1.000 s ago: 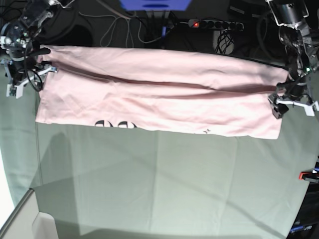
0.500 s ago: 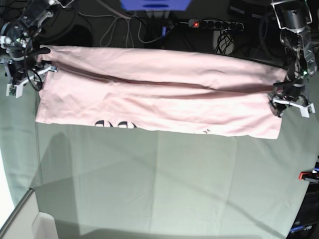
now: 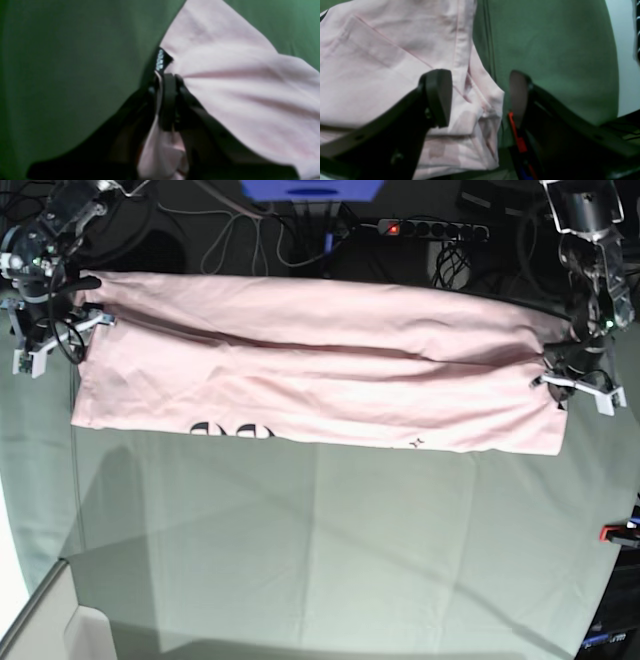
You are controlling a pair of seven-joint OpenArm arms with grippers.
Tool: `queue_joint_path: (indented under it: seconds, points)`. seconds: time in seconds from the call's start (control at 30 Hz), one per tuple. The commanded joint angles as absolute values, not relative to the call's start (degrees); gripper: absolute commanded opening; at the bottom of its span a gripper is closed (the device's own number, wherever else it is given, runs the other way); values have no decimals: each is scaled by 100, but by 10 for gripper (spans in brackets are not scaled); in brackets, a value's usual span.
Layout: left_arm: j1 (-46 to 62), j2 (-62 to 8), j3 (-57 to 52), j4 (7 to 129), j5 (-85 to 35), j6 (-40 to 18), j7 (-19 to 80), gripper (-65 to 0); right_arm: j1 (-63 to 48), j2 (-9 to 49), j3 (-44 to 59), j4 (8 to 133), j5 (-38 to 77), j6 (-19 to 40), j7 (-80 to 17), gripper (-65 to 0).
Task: Layout the t-shirt on the table in an organized manner, then fold the t-shirt properly
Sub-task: 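Grasp the strip's end with the left gripper, right gripper holding the other end, then lift the strip end with the left gripper and fold it toward the right gripper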
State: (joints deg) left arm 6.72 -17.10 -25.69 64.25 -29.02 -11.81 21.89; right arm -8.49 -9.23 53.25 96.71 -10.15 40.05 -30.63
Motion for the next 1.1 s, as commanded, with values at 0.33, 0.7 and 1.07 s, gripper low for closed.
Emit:
queue_joint_path:
  seconds: [0.33,0.7,1.07]
  points:
    - [1569,-1402,-2510,8857,-2914,-1218,2123,-650,-840,-875,5358,9780,-936,4000,-2949,-284]
    - [2062,-1174,-391,10308,-2563,-620,2062,-650,-840,-875,5376,9780,-936,4000,-2949,-284]
    - [1710,-242,1824,10202,-418,110,2105,-650,-840,-875,5376,9780,-936,4000,-2949,-284]
